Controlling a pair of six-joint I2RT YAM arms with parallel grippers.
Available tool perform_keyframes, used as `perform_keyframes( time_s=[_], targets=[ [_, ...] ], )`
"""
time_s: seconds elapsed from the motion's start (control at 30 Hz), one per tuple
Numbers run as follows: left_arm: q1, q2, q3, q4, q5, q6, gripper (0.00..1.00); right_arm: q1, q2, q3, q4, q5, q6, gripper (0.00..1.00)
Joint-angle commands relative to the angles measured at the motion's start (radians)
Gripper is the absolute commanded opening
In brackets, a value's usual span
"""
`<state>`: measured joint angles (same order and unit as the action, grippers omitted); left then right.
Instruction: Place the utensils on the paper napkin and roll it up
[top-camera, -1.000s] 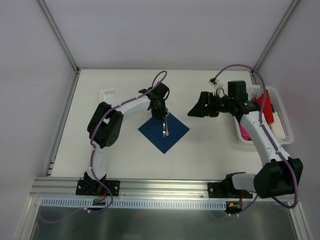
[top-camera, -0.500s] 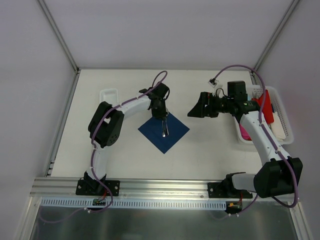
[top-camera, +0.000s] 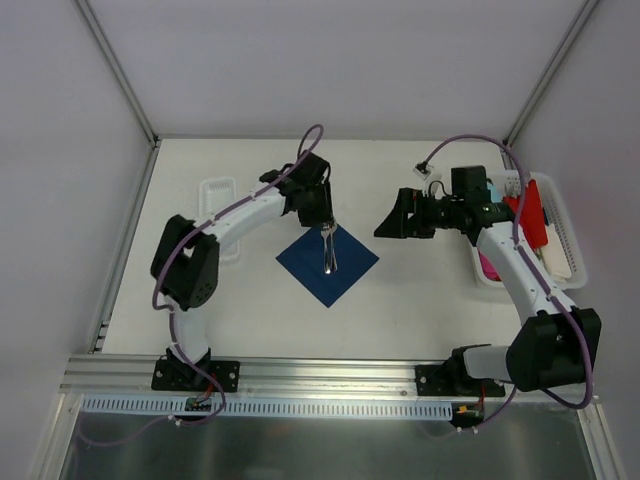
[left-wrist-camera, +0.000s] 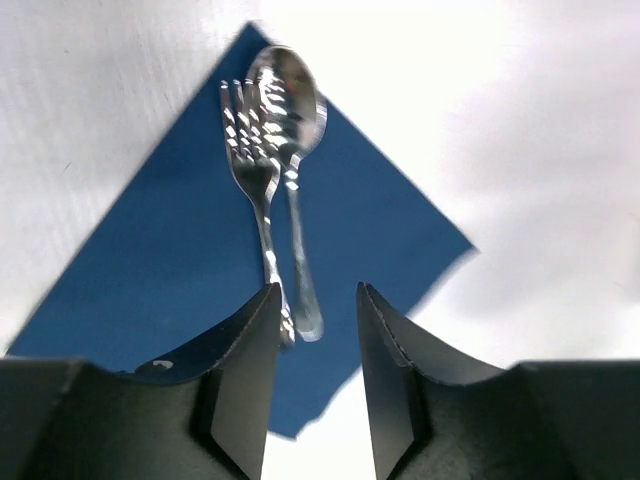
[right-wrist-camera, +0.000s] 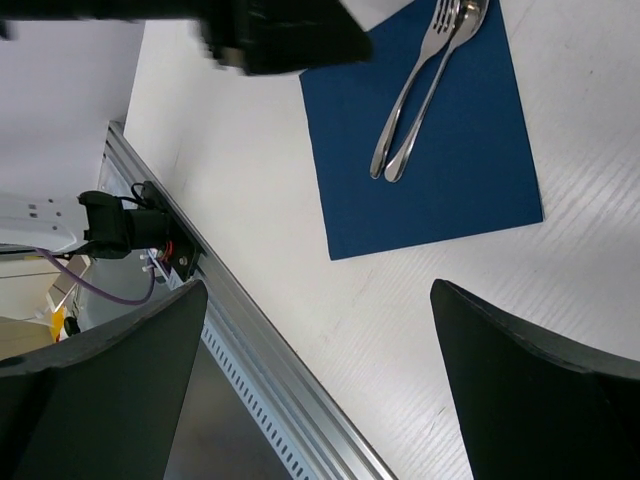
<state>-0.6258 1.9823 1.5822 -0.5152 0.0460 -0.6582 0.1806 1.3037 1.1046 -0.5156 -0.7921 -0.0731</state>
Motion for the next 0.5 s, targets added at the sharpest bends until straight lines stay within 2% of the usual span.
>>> perform_keyframes(
  time_s=[0.0, 0.07, 0.23, 0.3, 0.37, 0.47],
  targets=[
    [0.023, -0.238, -0.057, 0.003, 0.024, 0.039, 0.38, -0.004, 0.028, -0.015, 0.017, 0.007, -0.03, 0.99],
    [0.049, -0.327, -0.12, 0.007, 0.06, 0.029, 0.38, -0.004, 0.057, -0.028, 0.017, 0.039, -0.043, 0.97],
    [0.074, -0.551, -0.394, 0.133, 0.109, 0.039, 0.41, -0.003, 0.143, -0.031, 0.005, 0.122, -0.054, 0.77],
    [0.075, -0.594, -0.492, 0.176, 0.144, 0.032, 0.41, 0.0, 0.189, -0.026, 0.008, 0.134, -0.051, 0.7],
    [0.077, -0.628, -0.543, 0.221, 0.173, 0.02, 0.38, 0.003, 0.219, -0.022, 0.012, 0.129, -0.051, 0.66],
    [0.069, -0.629, -0.625, 0.27, 0.208, 0.008, 0.28, 0.025, 0.256, -0.022, 0.026, 0.116, -0.054, 0.53]
  ],
)
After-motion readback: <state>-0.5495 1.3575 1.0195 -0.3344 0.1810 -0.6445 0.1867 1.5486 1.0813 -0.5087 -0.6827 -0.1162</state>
